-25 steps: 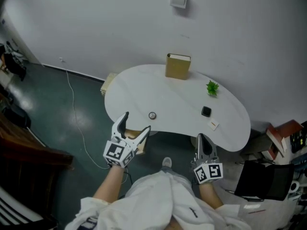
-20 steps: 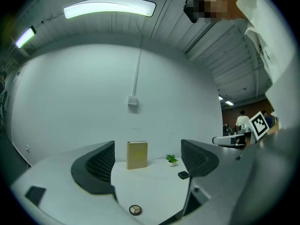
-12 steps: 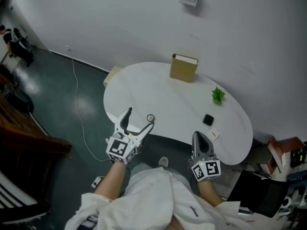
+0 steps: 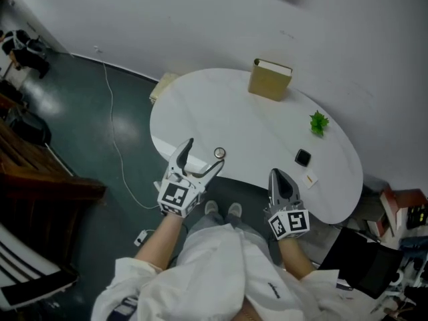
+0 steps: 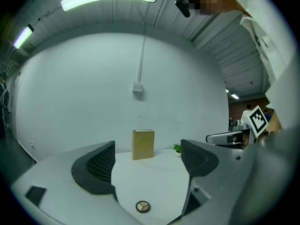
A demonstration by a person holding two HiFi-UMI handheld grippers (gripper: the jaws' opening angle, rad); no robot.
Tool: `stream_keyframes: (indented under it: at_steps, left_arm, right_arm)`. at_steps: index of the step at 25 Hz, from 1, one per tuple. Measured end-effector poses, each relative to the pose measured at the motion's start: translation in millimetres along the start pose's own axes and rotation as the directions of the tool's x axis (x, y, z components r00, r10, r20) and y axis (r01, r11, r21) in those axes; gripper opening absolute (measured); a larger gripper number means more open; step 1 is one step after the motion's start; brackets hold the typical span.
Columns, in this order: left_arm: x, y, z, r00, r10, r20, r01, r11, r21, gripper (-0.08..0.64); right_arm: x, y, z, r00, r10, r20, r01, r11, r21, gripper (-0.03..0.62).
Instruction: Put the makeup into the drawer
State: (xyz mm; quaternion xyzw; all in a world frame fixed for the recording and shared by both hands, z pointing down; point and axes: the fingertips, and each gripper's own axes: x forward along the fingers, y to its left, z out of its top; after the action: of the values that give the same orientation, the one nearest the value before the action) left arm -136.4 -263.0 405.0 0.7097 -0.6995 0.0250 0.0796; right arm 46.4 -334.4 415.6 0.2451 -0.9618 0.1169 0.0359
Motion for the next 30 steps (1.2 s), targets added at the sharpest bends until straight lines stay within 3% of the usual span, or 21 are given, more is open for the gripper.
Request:
stream_keyframes:
  at_steps: [11,24,30]
  left_arm:
    - [37,10,-70,0.991,-0.047,-0.122,0.048,0.999,0.011,0.422]
    - [79,31,-172,0.961,-0.066,-0.269,0.069,0.998,0.003,0.422]
    - [100,39,-208,0.944,-0.058,-0.324,0.060,0.998,-0.004,0.422]
  right_arm:
    - [66,26,-53,0.990,0.077,-0.117,-0.074,0.997,0.026,0.017]
    - [124,21,-143,0.961,0.107,-0.253,-0.096,0.994,0.055,0.017]
    - [142,5,-169,0.957,0.080,-0.279,-0.059,0.995,0.084,0.017]
